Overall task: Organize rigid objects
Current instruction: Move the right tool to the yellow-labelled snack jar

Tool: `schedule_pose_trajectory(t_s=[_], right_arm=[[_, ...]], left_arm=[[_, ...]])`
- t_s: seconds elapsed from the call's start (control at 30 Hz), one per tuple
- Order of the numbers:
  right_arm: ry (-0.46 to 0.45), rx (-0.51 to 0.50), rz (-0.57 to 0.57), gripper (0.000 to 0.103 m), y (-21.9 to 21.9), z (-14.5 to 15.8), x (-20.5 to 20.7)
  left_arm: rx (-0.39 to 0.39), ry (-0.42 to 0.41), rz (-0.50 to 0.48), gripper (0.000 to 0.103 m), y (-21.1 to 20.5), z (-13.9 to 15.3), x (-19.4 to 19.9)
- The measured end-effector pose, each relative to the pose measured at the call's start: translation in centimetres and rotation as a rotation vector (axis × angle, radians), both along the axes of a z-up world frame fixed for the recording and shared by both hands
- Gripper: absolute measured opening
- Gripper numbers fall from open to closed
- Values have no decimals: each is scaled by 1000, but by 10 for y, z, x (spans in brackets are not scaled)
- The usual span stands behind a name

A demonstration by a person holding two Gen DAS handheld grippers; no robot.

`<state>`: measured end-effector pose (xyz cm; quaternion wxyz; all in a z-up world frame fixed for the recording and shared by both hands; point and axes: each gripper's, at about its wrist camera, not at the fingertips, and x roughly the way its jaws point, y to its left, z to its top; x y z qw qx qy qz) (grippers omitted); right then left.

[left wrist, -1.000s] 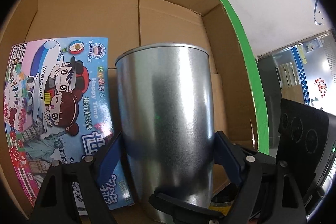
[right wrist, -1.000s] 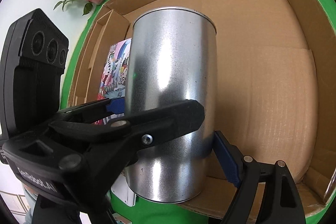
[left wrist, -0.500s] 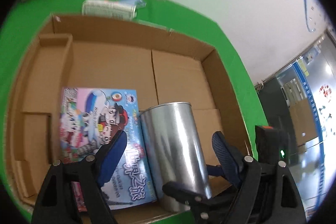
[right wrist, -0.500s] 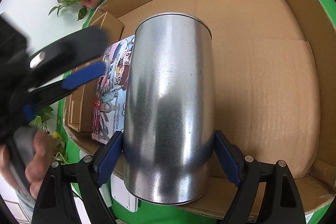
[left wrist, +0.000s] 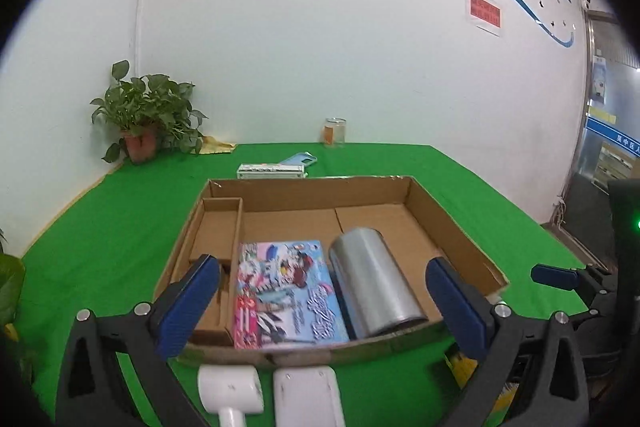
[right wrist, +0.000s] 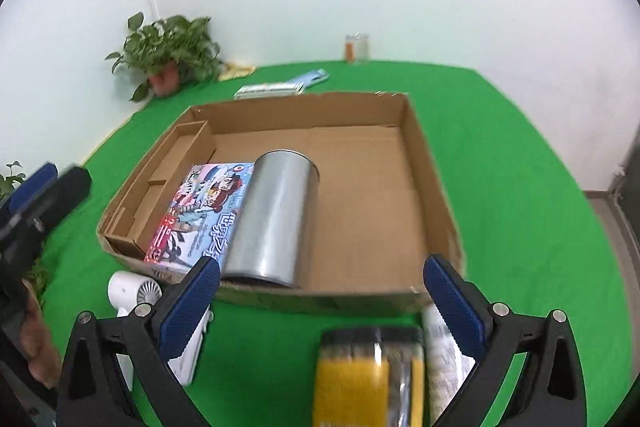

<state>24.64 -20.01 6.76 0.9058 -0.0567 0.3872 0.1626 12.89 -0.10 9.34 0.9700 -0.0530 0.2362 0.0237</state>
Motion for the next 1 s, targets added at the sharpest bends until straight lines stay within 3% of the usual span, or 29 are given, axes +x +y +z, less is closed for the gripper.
schedule_pose_trajectory(t_s=[0.13, 0.17, 0.2, 0.23, 0.27, 0.33, 0.37, 0.4, 0.43, 0.47, 0.53, 0.63, 0.77, 0.87, 1.0], right_arm=[[-33, -53, -14, 102, -14, -6, -24], [-33, -51, -17, 101, -17, -7, -30], [-38, -39, -11, 97, -25, -7, -35], [-46, -23, -13, 93, -29, -6, -39], [-64, -7, -21, 78, -33, -3, -46], [-77, 12, -12, 73, -41, -1, -52], [-75, 18, 0, 76, -43, -2, -54], [-71, 24, 15, 89, -44, -2, -56], [-71, 29, 17, 97, -47, -2, -59], [-81, 43, 20, 102, -50, -2, -63], [-80, 50, 29, 102, -56, -4, -67], [-15, 89, 60, 102, -68, -15, -67], [99, 76, 41, 81, -78, -42, -59], [182, 95, 29, 75, -83, -60, -50], [219, 51, 17, 66, -82, -69, -44]], left_arm=[[-30, 13, -43, 97, -9, -3, -9], [-23, 16, -64, 70, -12, -3, -10], [-24, 37, -91, 11, -14, -5, -11], [-41, 79, -104, 5, -17, -7, -9], [-69, 112, -98, 4, -15, -9, -7], [-118, 114, -92, 4, -14, -12, -11], [-118, 106, -91, 12, -15, -13, -13], [-103, 110, -85, 50, -17, -13, -14], [-91, 119, -78, 79, -19, -13, -15], [-78, 117, -52, 101, -20, -14, -18], [-76, 79, -15, 102, -20, -13, -28], [-63, 150, -21, 102, -20, -22, -24], [-168, 266, -33, 102, -11, -45, -22], [-238, 341, -55, 102, -9, -61, -17], [-285, 387, -100, 102, -11, -69, -15]])
